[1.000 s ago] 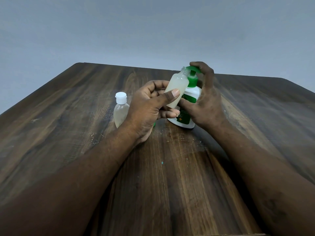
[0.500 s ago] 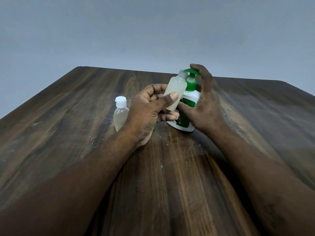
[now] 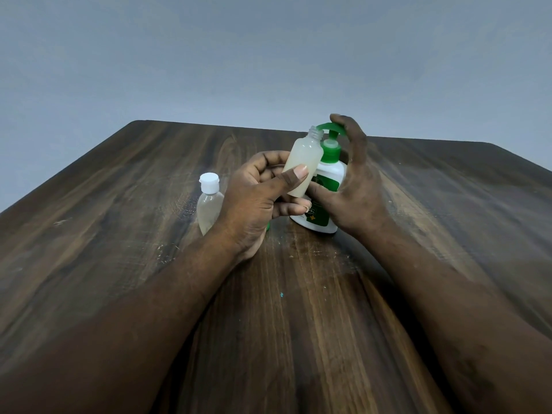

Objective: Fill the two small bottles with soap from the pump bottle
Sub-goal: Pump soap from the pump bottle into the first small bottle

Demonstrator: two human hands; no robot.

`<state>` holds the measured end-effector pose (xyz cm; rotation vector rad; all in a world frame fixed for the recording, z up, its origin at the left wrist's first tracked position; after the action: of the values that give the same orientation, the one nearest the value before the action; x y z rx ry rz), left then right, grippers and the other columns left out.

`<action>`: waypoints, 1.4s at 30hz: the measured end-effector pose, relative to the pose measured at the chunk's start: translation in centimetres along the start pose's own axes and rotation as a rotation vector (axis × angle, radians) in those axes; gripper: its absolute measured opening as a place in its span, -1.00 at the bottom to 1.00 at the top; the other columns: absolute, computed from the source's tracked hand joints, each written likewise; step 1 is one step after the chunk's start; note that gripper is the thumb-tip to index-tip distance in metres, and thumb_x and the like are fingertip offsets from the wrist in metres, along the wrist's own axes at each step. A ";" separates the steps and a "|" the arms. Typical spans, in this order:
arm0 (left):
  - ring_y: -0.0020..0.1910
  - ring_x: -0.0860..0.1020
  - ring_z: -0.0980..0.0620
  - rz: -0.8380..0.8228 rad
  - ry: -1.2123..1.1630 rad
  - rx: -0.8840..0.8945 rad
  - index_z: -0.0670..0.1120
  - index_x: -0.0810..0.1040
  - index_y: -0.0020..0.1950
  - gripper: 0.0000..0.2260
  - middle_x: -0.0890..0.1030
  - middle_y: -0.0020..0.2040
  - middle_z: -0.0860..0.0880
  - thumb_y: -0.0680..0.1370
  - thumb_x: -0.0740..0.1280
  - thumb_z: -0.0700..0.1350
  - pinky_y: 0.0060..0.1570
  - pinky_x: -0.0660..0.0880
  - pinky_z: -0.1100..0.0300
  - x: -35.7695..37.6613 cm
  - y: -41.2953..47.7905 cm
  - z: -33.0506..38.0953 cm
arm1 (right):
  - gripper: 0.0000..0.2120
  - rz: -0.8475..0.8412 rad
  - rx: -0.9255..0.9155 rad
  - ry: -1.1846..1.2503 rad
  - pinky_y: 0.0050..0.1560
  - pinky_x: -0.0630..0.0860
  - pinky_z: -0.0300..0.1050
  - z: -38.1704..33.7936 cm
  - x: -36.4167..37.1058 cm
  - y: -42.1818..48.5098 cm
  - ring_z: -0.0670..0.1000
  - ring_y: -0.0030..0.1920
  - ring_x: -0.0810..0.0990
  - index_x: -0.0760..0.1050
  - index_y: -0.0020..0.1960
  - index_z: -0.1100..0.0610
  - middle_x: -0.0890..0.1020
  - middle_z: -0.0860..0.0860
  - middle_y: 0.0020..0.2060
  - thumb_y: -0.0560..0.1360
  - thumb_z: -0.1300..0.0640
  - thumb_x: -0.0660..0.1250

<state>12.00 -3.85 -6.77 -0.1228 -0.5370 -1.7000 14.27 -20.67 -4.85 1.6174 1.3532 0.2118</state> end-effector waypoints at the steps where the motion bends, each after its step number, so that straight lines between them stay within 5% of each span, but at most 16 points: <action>1: -0.33 0.67 -0.11 0.000 -0.002 0.001 -0.19 0.56 0.24 -0.73 0.73 -0.07 -0.14 0.57 0.46 -0.19 -0.36 0.64 0.24 0.0 0.0 0.0 | -0.10 -0.002 0.003 0.009 0.09 0.65 -0.14 0.0 0.0 0.0 -0.16 0.20 0.64 0.20 0.61 0.02 0.52 -0.33 0.25 0.43 0.09 0.64; 6: -0.33 0.67 -0.10 -0.007 0.001 -0.005 -0.18 0.57 0.23 -0.63 0.73 -0.06 -0.16 0.47 0.50 -0.10 -0.37 0.64 0.25 0.2 -0.2 0.1 | -0.17 0.007 0.006 0.005 0.06 0.67 -0.03 0.0 0.0 0.0 -0.12 0.19 0.67 0.24 0.57 0.03 0.61 -0.11 0.29 0.45 0.10 0.62; 16: -0.33 0.67 -0.10 -0.006 -0.007 0.001 -0.17 0.57 0.23 -0.60 0.74 -0.05 -0.17 0.43 0.51 -0.07 -0.38 0.63 0.25 0.1 0.0 0.0 | -0.09 -0.001 0.016 0.005 0.00 0.67 -0.15 0.1 0.0 0.0 -0.17 0.16 0.66 0.21 0.60 -0.01 0.54 -0.35 0.22 0.42 0.14 0.65; 21: -0.34 0.67 -0.10 -0.010 0.003 -0.003 -0.19 0.57 0.24 -0.60 0.73 -0.06 -0.16 0.45 0.50 -0.08 -0.38 0.63 0.25 0.2 0.0 -0.1 | -0.17 0.017 -0.009 0.010 0.01 0.68 -0.01 0.1 0.0 0.1 -0.11 0.15 0.68 0.25 0.55 0.04 0.58 -0.17 0.26 0.43 0.11 0.64; 31: -0.32 0.66 -0.12 -0.010 0.013 0.000 -0.21 0.54 0.27 -0.74 0.73 -0.04 -0.17 0.61 0.43 -0.18 -0.37 0.63 0.24 -0.2 0.1 0.0 | -0.07 0.002 -0.011 -0.001 0.04 0.68 -0.12 -0.1 0.0 0.1 -0.15 0.18 0.67 0.19 0.62 0.02 0.60 -0.14 0.30 0.42 0.11 0.66; 37: -0.33 0.67 -0.10 -0.010 0.026 0.004 -0.23 0.53 0.29 -0.71 0.73 -0.04 -0.18 0.61 0.43 -0.17 -0.35 0.64 0.23 0.0 0.2 -0.1 | -0.10 0.001 -0.006 0.013 -0.02 0.64 -0.27 -0.2 0.1 0.1 -0.20 0.14 0.67 0.21 0.61 0.05 0.55 -0.31 0.23 0.43 0.13 0.64; 42: -0.33 0.66 -0.08 -0.011 0.034 0.010 -0.22 0.54 0.27 -0.73 0.73 -0.02 -0.19 0.61 0.44 -0.17 -0.34 0.65 0.22 -0.1 0.2 -0.1 | -0.10 0.010 0.003 0.014 -0.05 0.66 -0.21 -0.1 0.1 0.0 -0.16 0.08 0.70 0.21 0.60 0.07 0.60 -0.24 0.18 0.43 0.14 0.64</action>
<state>12.26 -3.85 -6.83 -0.0834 -0.5222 -1.7072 14.23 -20.58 -4.83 1.6282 1.3564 0.2277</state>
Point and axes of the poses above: each hand's wrist, its own y-axis towards the middle knuckle, its own x-axis out of the palm, z = x × y, the point moved 5 cm from there along y, towards the middle knuckle
